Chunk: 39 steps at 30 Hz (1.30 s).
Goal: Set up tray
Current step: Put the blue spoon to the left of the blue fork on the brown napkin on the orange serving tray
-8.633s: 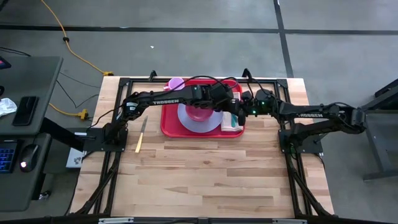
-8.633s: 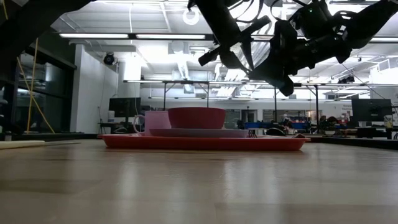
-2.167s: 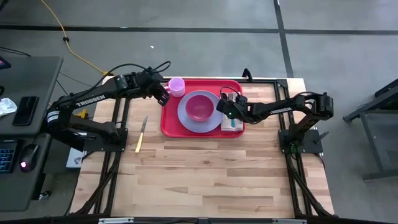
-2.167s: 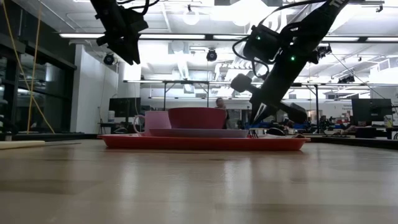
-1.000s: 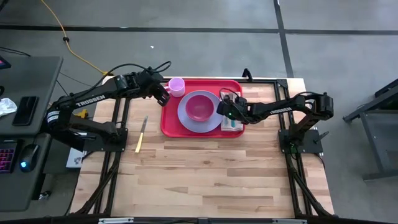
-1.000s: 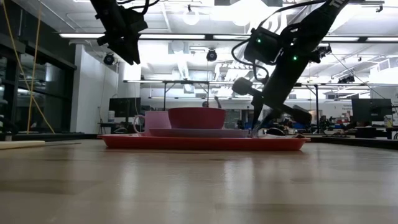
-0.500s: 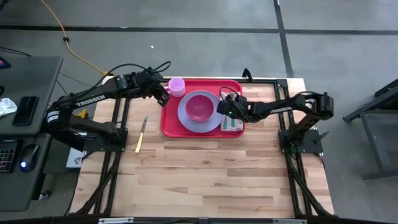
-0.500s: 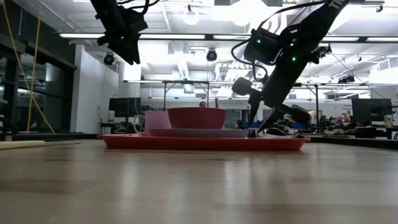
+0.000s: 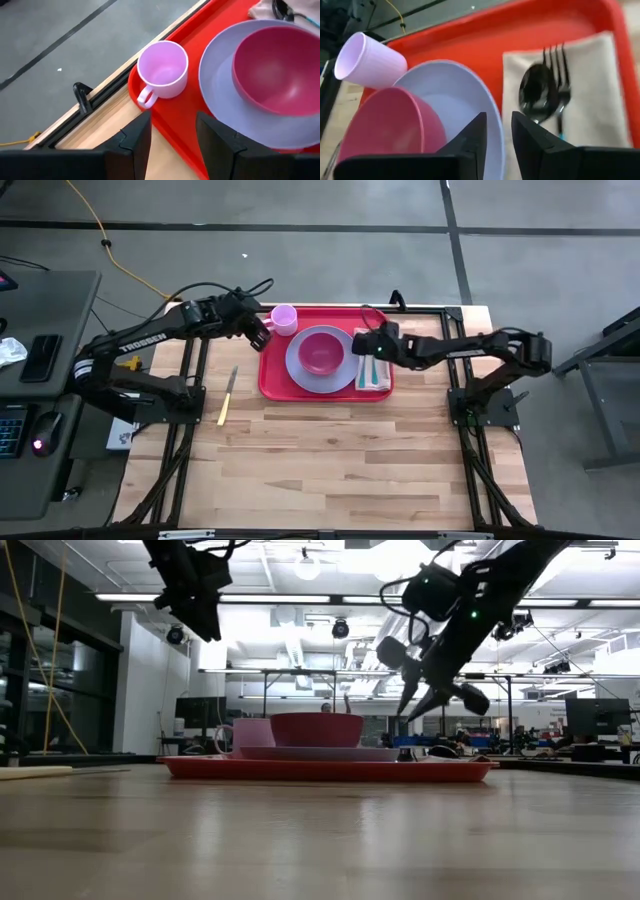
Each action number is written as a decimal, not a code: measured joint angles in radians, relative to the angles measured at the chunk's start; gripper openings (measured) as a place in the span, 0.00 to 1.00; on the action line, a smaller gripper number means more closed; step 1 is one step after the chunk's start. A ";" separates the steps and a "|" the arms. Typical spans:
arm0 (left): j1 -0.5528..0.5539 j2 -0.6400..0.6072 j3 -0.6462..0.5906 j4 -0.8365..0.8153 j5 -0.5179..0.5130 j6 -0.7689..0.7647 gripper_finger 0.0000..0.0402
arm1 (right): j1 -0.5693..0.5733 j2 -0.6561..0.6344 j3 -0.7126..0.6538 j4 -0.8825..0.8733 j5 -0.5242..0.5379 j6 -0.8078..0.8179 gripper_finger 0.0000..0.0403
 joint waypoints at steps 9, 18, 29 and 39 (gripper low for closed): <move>-0.001 -0.028 0.000 -0.112 0.050 -0.042 0.45 | -0.084 -0.062 0.000 -0.113 -0.095 -0.255 0.15; -0.001 -0.027 0.000 -0.163 0.172 -0.248 0.45 | -0.192 -0.053 0.000 -0.197 -0.230 -0.416 0.16; -0.001 -0.027 0.000 -0.167 0.196 -0.337 0.45 | -0.315 0.059 0.000 -0.054 -0.429 -0.546 0.20; -0.001 -0.027 0.000 -0.167 0.193 -0.341 0.45 | -0.331 0.097 0.000 -0.017 -0.457 -0.573 0.20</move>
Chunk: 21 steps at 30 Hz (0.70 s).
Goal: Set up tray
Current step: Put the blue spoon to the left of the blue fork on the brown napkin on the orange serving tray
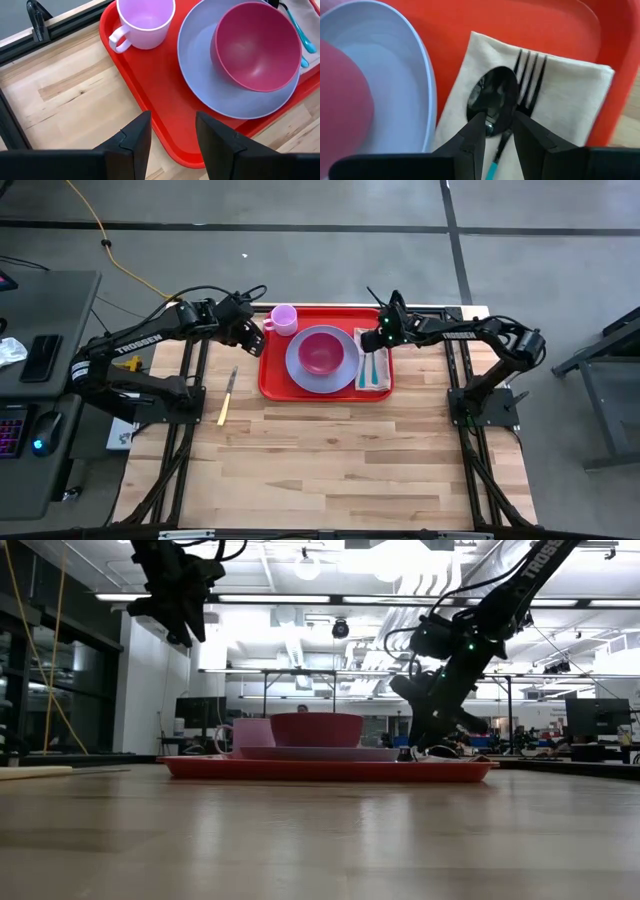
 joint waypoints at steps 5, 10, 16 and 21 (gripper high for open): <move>0.000 0.000 0.000 0.000 -0.001 0.000 0.45 | -0.002 0.020 0.000 0.034 -0.007 -0.002 0.20; 0.000 0.000 0.000 0.000 -0.003 0.001 0.45 | -0.002 0.024 0.000 0.052 -0.011 0.000 0.20; 0.000 0.000 0.000 0.000 -0.008 0.009 0.45 | -0.002 0.024 0.000 0.059 -0.010 -0.004 0.20; 0.000 0.000 0.000 0.000 -0.011 0.011 0.45 | -0.002 0.024 0.000 0.044 -0.001 -0.006 0.20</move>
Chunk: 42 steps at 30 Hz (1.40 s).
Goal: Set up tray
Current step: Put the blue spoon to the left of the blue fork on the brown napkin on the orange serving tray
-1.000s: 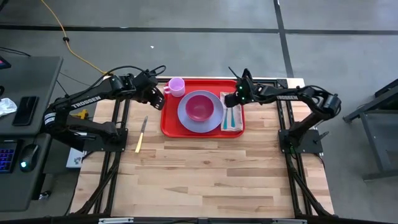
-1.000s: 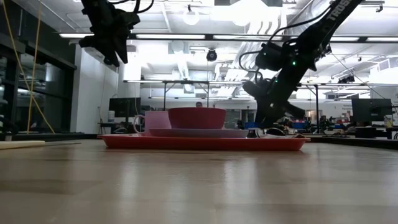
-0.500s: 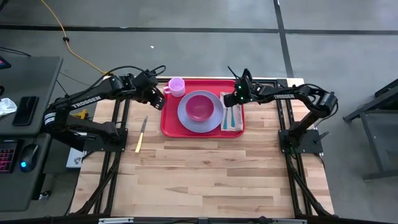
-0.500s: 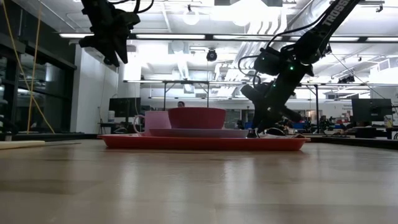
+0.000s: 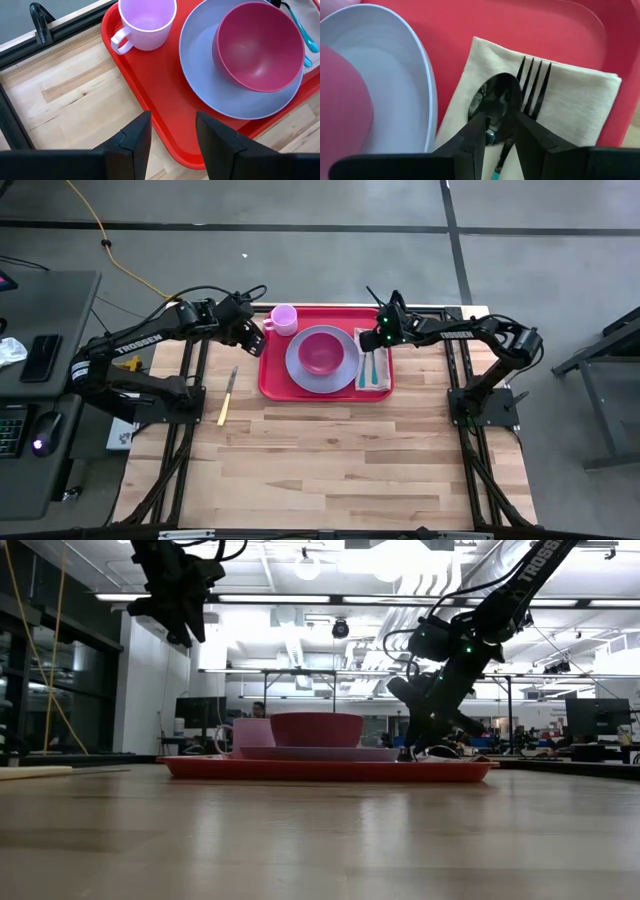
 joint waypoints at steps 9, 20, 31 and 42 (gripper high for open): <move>0.000 0.000 0.000 0.000 0.000 0.000 0.45 | 0.000 0.000 0.000 0.002 0.004 0.000 0.20; 0.000 0.000 0.000 0.000 0.000 0.000 0.45 | 0.000 0.000 0.000 0.002 0.019 -0.006 0.20; 0.000 0.000 -0.001 0.000 0.001 0.000 0.45 | 0.001 0.073 0.000 0.068 -0.046 0.003 0.20; 0.000 0.000 -0.001 0.000 0.007 0.000 0.45 | 0.000 0.074 0.000 0.140 -0.070 0.019 0.20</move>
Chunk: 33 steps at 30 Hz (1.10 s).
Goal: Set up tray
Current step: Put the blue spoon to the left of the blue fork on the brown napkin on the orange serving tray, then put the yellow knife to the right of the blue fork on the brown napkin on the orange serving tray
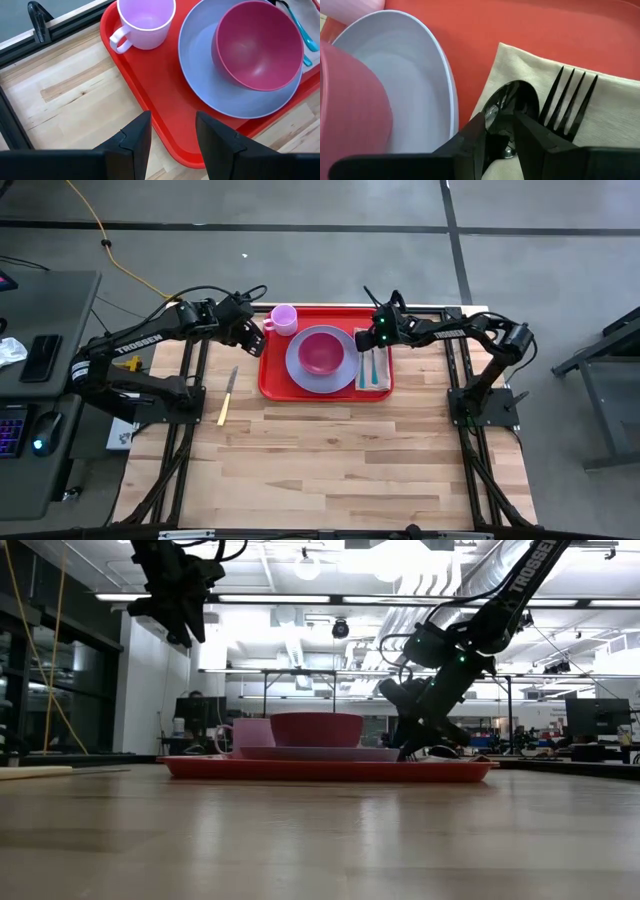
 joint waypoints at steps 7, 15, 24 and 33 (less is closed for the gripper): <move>0.000 0.000 0.000 0.000 -0.003 0.000 0.45 | 0.000 0.000 0.000 0.008 0.000 -0.001 0.20; 0.000 0.000 0.000 -0.066 0.001 0.020 0.45 | -0.009 -0.056 0.000 0.014 -0.034 -0.022 0.20; -0.001 -0.001 0.000 -0.142 0.059 0.016 0.45 | -0.033 -0.271 0.000 0.019 -0.024 -0.154 0.18; -0.052 -0.045 0.000 -0.130 0.096 0.000 0.45 | -0.033 -0.528 0.000 -0.119 -0.024 -0.257 0.17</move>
